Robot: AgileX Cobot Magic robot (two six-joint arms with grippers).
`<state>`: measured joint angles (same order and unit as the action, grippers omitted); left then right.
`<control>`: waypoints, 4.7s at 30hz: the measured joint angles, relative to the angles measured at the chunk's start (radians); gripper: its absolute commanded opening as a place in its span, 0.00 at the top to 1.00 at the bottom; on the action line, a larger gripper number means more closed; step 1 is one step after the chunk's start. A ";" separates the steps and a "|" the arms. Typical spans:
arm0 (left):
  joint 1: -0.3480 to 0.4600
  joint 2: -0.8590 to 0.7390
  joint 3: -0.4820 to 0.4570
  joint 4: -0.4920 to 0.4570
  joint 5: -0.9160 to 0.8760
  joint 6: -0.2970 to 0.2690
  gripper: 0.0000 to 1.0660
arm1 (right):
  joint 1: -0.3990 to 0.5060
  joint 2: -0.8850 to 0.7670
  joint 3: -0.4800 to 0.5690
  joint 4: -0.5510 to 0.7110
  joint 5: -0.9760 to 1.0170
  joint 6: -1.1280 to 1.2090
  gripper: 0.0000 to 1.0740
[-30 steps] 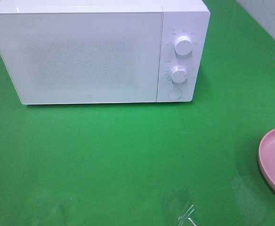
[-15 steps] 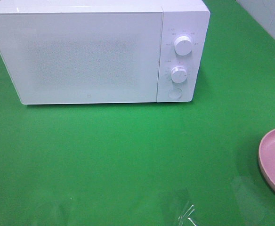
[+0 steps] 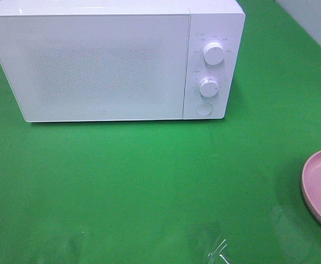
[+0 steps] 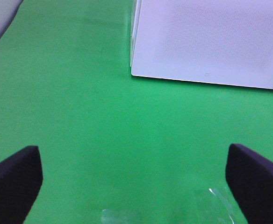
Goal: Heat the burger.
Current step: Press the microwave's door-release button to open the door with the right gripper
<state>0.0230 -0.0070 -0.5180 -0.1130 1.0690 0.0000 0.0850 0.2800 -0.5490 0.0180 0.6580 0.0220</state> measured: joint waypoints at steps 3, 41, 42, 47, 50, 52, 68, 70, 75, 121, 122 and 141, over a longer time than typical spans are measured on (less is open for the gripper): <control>0.000 0.000 0.000 0.000 0.000 0.000 0.06 | 0.000 0.076 0.000 0.000 -0.053 0.000 0.34; 0.000 0.000 0.000 0.000 0.000 0.000 0.06 | 0.000 0.612 0.269 0.047 -0.969 -0.030 0.34; 0.000 0.000 0.000 0.000 0.000 0.000 0.06 | 0.000 0.637 0.286 0.056 -1.030 -0.051 0.34; 0.000 0.000 0.000 0.000 0.000 0.000 0.06 | 0.000 0.707 0.318 0.104 -1.158 -0.101 0.34; 0.000 0.000 0.000 0.000 0.000 0.000 0.06 | 0.002 0.760 0.320 0.156 -1.216 -0.143 0.34; 0.000 0.000 0.000 0.000 0.000 0.000 0.06 | 0.024 0.788 0.320 0.192 -1.252 -0.177 0.34; 0.000 0.000 0.000 0.000 0.000 0.000 0.06 | 0.473 1.025 0.340 0.657 -1.622 -0.541 0.34; 0.000 0.000 0.000 0.000 0.000 0.000 0.06 | 0.526 1.052 0.339 0.714 -1.665 -0.547 0.34; 0.000 0.000 0.000 0.000 0.000 0.000 0.06 | 0.645 1.098 0.339 0.834 -1.756 -0.549 0.34; 0.000 0.000 0.000 0.000 0.000 0.000 0.06 | 0.952 1.428 0.138 1.107 -1.867 -0.094 0.50; 0.000 0.000 0.000 0.000 0.000 0.000 0.06 | 0.952 1.428 0.138 1.107 -1.867 0.035 0.54; 0.000 0.000 0.000 0.000 0.000 0.000 0.06 | 0.951 1.428 0.138 1.100 -1.739 0.966 0.94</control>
<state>0.0230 -0.0070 -0.5180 -0.1130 1.0690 0.0000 1.0360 1.7080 -0.4110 1.1180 -1.0810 0.9880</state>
